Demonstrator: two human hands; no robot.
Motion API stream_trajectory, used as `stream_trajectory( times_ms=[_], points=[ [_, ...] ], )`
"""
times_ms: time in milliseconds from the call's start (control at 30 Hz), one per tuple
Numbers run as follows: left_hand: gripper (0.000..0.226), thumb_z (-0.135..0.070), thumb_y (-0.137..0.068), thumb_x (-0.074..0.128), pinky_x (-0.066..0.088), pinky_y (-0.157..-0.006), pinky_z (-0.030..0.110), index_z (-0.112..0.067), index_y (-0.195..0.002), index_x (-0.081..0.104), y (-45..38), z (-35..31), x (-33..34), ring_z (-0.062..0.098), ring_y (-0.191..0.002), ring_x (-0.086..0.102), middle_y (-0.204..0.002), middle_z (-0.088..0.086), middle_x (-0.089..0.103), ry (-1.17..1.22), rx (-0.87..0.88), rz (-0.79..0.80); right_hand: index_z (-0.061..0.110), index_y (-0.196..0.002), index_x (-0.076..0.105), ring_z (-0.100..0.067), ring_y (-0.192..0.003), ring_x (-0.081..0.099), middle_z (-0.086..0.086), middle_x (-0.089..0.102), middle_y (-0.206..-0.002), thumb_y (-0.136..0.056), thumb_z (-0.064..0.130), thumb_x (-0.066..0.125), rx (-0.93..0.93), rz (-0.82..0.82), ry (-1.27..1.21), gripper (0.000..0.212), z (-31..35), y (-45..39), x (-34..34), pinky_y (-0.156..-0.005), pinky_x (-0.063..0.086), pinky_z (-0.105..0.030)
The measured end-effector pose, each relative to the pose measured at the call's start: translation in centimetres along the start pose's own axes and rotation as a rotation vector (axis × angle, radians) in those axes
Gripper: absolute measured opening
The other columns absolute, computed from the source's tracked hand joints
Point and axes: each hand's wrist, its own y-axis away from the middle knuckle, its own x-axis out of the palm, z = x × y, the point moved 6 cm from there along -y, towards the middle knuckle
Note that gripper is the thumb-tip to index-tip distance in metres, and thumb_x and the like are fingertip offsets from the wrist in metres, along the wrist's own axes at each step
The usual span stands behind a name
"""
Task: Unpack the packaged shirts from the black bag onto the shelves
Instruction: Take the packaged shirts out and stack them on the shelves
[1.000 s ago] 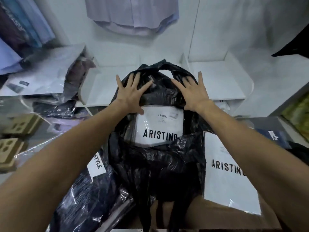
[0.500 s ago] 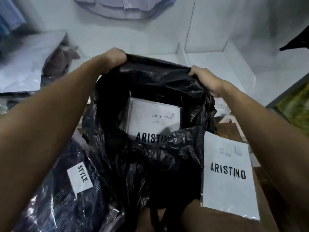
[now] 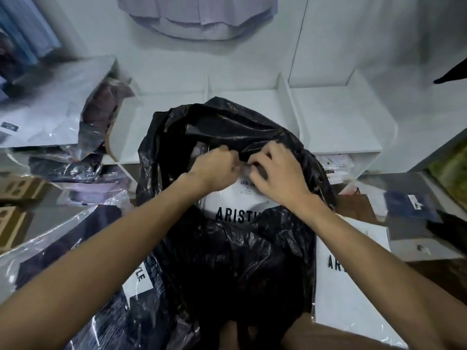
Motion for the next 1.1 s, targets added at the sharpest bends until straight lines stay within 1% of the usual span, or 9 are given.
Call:
stream_trajectory(
  times_ms=[100,200,400,500,567,667,767,967,1100],
  points=[
    [0.054,-0.032,-0.097,0.054,0.041,-0.107,0.052,-0.005,-0.142,0.039,0.2,1.8,2.9,0.047,-0.137,0.038,-0.155,0.024,0.027,-0.02,-0.284,0.188,0.016,-0.134,0.057,-0.031,-0.112,0.053,-0.01,0.049,-0.122,-0.095,0.038,0.059,0.288,0.384,0.0,0.044,0.3,2.1,4.1,-0.092,0.051,-0.046],
    [0.07,-0.037,-0.091,0.067,0.043,-0.107,0.048,-0.011,-0.145,0.03,0.6,2.4,4.3,0.047,-0.132,0.044,-0.157,0.026,0.012,0.244,-0.416,0.194,0.017,-0.148,0.039,-0.038,-0.131,0.035,-0.015,0.033,-0.144,-0.095,0.048,0.058,0.548,0.524,0.032,0.064,-0.4,3.7,5.6,-0.104,0.041,-0.052],
    [0.085,-0.031,-0.083,0.08,0.051,-0.089,0.037,-0.008,-0.145,0.027,1.7,4.0,3.5,0.027,-0.115,0.06,-0.13,0.008,0.053,0.744,-0.482,-0.084,0.016,-0.16,0.014,-0.032,-0.14,0.04,-0.014,0.025,-0.159,-0.082,0.038,0.083,1.013,0.443,-0.557,0.106,-2.6,6.1,6.4,-0.109,0.04,-0.035],
    [0.048,-0.038,-0.084,0.078,0.05,-0.08,0.032,-0.015,-0.122,0.062,2.3,3.0,4.3,0.01,-0.089,0.067,-0.103,-0.004,0.066,0.928,-0.468,0.202,0.012,-0.162,0.004,-0.021,-0.14,0.042,-0.008,0.031,-0.162,-0.072,0.032,0.092,1.205,0.333,-0.831,0.128,-3.4,7.2,6.3,-0.106,0.042,-0.031],
    [0.045,-0.042,-0.086,0.076,0.051,-0.091,0.038,-0.022,-0.125,0.064,3.0,1.4,4.5,0.014,-0.109,0.063,-0.124,-0.003,0.061,0.898,-0.432,0.346,0.015,-0.162,-0.004,-0.026,-0.148,0.035,-0.008,0.027,-0.165,-0.065,0.04,0.096,1.256,0.392,-0.842,0.142,-3.6,7.9,6.5,-0.114,0.039,-0.036],
    [0.072,-0.039,-0.09,0.073,0.045,-0.096,0.038,-0.013,-0.149,0.041,3.1,1.2,4.9,0.029,-0.137,0.045,-0.153,0.007,0.042,0.827,-0.491,0.218,0.017,-0.162,0.001,-0.024,-0.143,0.045,-0.005,0.036,-0.161,-0.051,0.051,0.099,1.319,0.437,-0.905,0.152,-3.4,9.1,7.1,-0.116,0.041,-0.04],
    [0.085,-0.038,-0.087,0.077,0.044,-0.093,0.04,-0.006,-0.151,0.031,3.2,1.2,6.3,0.033,-0.139,0.044,-0.155,0.012,0.039,0.878,-0.562,0.182,0.01,-0.161,0.005,-0.02,-0.14,0.047,-0.002,0.043,-0.155,-0.055,0.047,0.099,1.331,0.434,-0.911,0.146,-2.8,9.9,6.8,-0.115,0.042,-0.041],
    [0.069,-0.021,-0.078,0.087,0.05,-0.097,0.036,0.006,-0.134,0.056,3.5,4.0,8.4,0.03,-0.122,0.061,-0.132,0.014,0.062,0.864,-0.576,0.191,0.009,-0.123,0.052,-0.023,-0.11,0.065,-0.01,0.068,-0.117,-0.075,0.01,0.09,1.338,0.334,-0.979,0.062,-4.0,10.9,6.7,-0.091,0.052,-0.032],
    [0.07,-0.027,-0.065,0.092,0.056,-0.095,0.046,0.001,-0.122,0.063,4.4,6.6,8.1,0.036,-0.111,0.067,-0.12,0.017,0.069,0.833,-0.601,0.227,0.01,-0.129,0.055,-0.023,-0.109,0.068,-0.006,0.071,-0.117,-0.067,0.012,0.094,1.24,0.382,-1.078,0.074,-3.6,10.0,5.8,-0.103,0.052,-0.039]
  ],
)
